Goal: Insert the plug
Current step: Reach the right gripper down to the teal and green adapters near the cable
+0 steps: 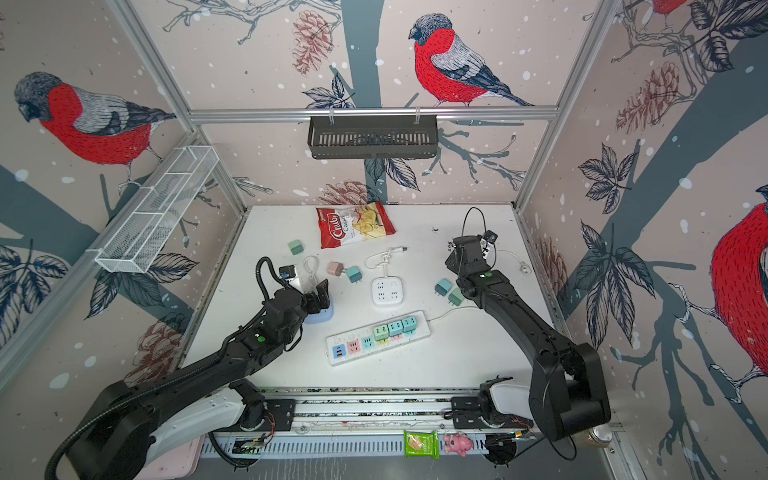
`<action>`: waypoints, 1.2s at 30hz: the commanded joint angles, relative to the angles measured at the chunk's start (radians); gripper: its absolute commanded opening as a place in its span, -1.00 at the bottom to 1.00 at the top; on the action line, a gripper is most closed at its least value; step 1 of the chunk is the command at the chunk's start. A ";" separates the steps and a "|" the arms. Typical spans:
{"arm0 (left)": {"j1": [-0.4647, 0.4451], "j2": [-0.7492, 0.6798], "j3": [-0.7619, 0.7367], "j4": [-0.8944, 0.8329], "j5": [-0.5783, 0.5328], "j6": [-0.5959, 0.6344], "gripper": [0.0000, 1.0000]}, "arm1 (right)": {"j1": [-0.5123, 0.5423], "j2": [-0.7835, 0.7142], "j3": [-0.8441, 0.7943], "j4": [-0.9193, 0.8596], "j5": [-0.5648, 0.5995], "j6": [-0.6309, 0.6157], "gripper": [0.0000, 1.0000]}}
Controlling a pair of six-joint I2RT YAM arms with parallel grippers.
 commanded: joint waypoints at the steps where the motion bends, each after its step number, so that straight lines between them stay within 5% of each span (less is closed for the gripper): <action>1: 0.002 -0.001 -0.005 0.189 0.027 0.075 0.94 | 0.000 0.018 -0.064 -0.090 -0.038 0.012 0.43; 28: 0.004 -0.040 -0.070 0.254 -0.019 0.101 0.94 | 0.017 0.111 -0.180 -0.004 -0.117 0.020 0.51; 36: 0.003 -0.051 -0.069 0.247 -0.013 0.101 0.94 | 0.018 0.248 -0.120 -0.024 -0.121 -0.002 0.35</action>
